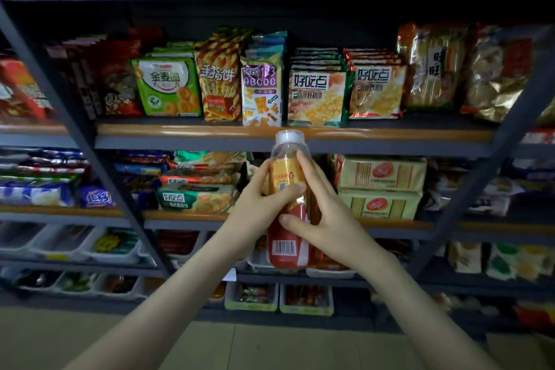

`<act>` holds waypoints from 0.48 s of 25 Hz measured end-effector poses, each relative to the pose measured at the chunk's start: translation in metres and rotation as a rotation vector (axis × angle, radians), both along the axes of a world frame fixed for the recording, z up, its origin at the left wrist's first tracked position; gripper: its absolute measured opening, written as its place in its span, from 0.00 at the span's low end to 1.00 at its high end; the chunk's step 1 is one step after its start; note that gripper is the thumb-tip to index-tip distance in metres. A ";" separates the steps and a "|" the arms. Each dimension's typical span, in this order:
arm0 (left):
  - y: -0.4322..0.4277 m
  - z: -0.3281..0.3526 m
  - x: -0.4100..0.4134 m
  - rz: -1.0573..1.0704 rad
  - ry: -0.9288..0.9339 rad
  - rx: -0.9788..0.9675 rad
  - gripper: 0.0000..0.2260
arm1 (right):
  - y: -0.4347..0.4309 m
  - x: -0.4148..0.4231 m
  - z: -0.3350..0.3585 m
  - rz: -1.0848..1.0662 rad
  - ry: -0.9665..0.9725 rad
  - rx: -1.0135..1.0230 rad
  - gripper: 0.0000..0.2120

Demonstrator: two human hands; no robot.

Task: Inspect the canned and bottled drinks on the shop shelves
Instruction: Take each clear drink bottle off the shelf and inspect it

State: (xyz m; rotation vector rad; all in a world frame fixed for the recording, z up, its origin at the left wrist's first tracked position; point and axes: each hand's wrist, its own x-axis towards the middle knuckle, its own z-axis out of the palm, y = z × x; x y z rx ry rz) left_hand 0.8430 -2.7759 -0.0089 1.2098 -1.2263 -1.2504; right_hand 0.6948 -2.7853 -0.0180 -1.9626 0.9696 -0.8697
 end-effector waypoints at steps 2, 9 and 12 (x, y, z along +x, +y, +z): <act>0.004 -0.004 0.010 0.004 0.012 0.030 0.25 | 0.003 0.004 -0.005 0.012 -0.069 0.047 0.43; 0.018 -0.026 0.040 -0.213 0.314 0.327 0.37 | 0.012 0.020 -0.026 0.109 -0.669 0.507 0.36; 0.017 -0.034 0.041 -0.138 0.293 0.346 0.39 | 0.013 0.025 -0.026 0.192 -0.483 0.531 0.35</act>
